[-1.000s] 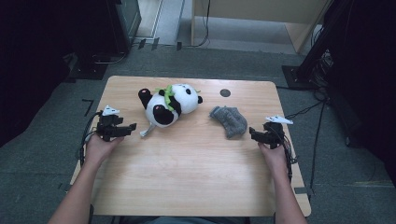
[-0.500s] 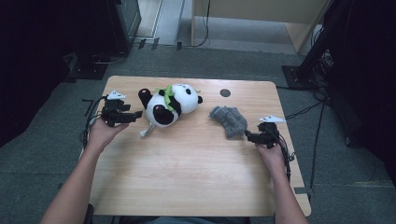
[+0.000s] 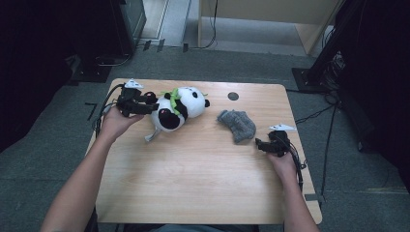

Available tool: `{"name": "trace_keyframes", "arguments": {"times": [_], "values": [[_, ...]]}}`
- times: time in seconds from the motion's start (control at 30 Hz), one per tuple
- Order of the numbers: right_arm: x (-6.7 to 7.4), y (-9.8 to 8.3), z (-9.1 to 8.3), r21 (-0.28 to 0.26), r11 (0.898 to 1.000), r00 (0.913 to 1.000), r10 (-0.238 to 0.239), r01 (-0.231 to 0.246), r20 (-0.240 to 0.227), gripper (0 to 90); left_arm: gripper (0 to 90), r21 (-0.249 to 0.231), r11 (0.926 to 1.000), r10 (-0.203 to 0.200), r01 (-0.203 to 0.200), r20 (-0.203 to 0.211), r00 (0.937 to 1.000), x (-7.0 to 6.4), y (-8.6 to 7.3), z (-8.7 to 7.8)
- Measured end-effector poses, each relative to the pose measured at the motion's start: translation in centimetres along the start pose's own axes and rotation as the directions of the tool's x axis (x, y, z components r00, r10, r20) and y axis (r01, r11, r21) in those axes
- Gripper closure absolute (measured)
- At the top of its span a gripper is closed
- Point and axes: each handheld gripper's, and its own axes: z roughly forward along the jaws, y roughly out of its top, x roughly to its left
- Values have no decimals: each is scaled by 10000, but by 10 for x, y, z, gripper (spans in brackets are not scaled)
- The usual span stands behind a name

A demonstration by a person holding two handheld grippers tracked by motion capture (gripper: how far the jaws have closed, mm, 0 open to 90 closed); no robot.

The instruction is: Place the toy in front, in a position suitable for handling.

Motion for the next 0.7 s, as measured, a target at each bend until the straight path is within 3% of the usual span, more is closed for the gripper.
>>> {"name": "trace_keyframes", "arguments": {"times": [0.3, 0.53, 0.63, 0.7], "values": [[0, -8, 1, -597, 9982, 10000, -18, 17, -5, 316, 363, 257, 9992, 315, -315, -16, 9995, -4, 26, 16], [0, -10, 1, -706, 9975, 10000, 29, -28, 22, 296, 370, 472, 9985, 267, -274, 150, 9995, -6, 33, 32], [0, -10, 1, -711, 9975, 10000, 39, -36, 33, 296, 379, 462, 9975, 540, -543, 80, 9985, -8, 34, 40], [0, -10, 1, -713, 9975, 10000, 42, -39, 33, 296, 390, 513, 9979, 379, -387, 149, 9992, -7, 33, 45]]}}
